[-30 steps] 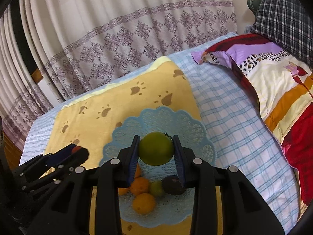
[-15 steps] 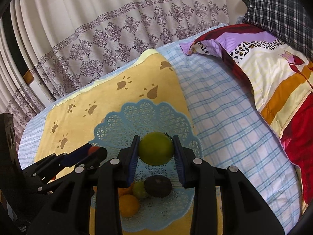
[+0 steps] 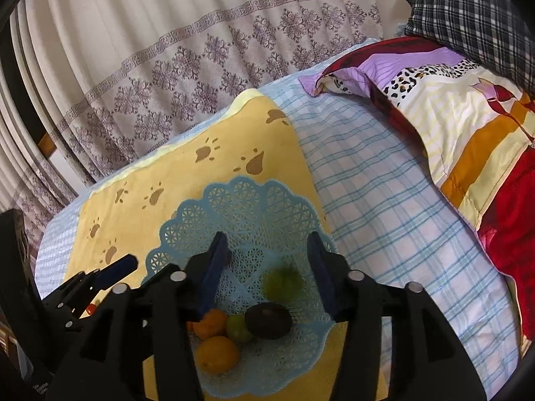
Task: Organize fruits
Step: 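Carry the tomato and plum over the basket and open both tools, then return to the towel and grasp the last tomato and green plum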
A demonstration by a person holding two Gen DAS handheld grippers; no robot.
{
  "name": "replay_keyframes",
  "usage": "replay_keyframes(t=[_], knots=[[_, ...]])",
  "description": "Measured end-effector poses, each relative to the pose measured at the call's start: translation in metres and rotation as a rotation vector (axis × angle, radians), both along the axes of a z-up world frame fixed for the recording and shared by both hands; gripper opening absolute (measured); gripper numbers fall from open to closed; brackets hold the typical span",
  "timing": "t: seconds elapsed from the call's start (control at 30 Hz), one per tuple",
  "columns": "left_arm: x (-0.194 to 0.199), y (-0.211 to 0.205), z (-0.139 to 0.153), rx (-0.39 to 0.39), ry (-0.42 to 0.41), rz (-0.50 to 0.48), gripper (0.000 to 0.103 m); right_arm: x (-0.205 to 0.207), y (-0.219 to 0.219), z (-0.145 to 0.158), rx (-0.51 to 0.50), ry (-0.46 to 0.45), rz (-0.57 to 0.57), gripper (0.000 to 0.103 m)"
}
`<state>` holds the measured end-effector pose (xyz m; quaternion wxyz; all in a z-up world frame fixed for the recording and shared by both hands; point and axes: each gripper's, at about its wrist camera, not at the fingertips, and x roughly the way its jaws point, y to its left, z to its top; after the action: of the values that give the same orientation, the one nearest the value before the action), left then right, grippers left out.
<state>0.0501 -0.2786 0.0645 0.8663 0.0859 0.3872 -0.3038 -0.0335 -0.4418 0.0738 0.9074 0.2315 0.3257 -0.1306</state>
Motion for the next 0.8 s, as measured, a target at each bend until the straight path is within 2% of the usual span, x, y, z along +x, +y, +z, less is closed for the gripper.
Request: replay_keyframes(t=[0.07, 0.23, 0.47, 0.57, 0.8], knots=[[0.001, 0.005, 0.002, -0.003, -0.002, 0.015, 0.08, -0.001, 0.0, 0.001, 0.003, -0.006, -0.006, 0.052], [0.002, 0.015, 0.01, 0.0, -0.009, 0.033, 0.085, -0.003, 0.001, 0.003, 0.0, -0.014, -0.019, 0.052], [-0.001, 0.031, 0.02, 0.004, -0.031, 0.053, 0.085, -0.005, 0.008, 0.006, -0.031, -0.024, -0.02, 0.053], [-0.004, 0.04, 0.025, 0.004, -0.04, 0.061, 0.085, -0.006, 0.014, 0.009, -0.053, -0.036, -0.018, 0.059], [-0.005, 0.068, 0.034, 0.006, -0.051, 0.1, 0.085, -0.005, 0.036, 0.011, -0.101, -0.042, 0.024, 0.06]])
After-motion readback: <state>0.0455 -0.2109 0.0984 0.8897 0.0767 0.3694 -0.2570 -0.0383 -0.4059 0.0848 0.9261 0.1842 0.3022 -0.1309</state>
